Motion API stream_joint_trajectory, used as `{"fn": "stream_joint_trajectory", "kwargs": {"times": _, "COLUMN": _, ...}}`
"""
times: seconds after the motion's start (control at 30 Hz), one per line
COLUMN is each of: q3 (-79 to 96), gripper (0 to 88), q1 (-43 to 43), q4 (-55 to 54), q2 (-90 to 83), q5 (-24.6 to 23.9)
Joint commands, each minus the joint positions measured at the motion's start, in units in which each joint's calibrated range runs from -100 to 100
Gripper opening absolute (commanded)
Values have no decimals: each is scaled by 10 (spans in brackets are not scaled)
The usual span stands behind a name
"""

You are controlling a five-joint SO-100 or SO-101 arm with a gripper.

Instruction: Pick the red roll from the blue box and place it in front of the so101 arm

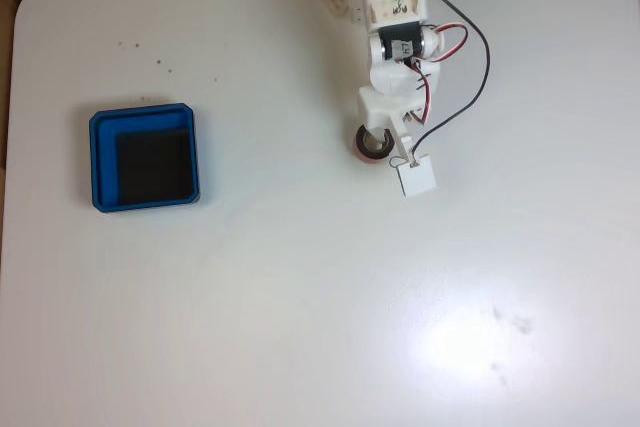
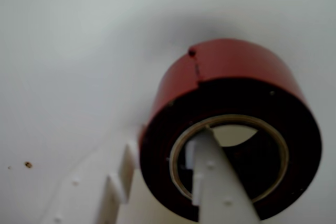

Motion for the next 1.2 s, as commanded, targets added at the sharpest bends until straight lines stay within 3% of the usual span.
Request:
{"fn": "stream_joint_trajectory", "kwargs": {"times": 0.0, "q3": 0, "gripper": 6, "q1": 6, "q4": -7, "q2": -4, "q5": -2}}
{"fn": "stream_joint_trajectory", "kwargs": {"times": 0.43, "q3": 1, "gripper": 11, "q1": 6, "q4": -6, "q2": -4, "q5": -2}}
{"fn": "stream_joint_trajectory", "kwargs": {"times": 0.67, "q3": 2, "gripper": 97, "q1": 6, "q4": -5, "q2": -8, "q5": -2}}
{"fn": "stream_joint_trajectory", "kwargs": {"times": 0.87, "q3": 3, "gripper": 102, "q1": 12, "q4": -5, "q2": -16, "q5": -2}}
{"fn": "stream_joint_trajectory", "kwargs": {"times": 1.17, "q3": 96, "gripper": 102, "q1": 72, "q4": -13, "q2": -281, "q5": -2}}
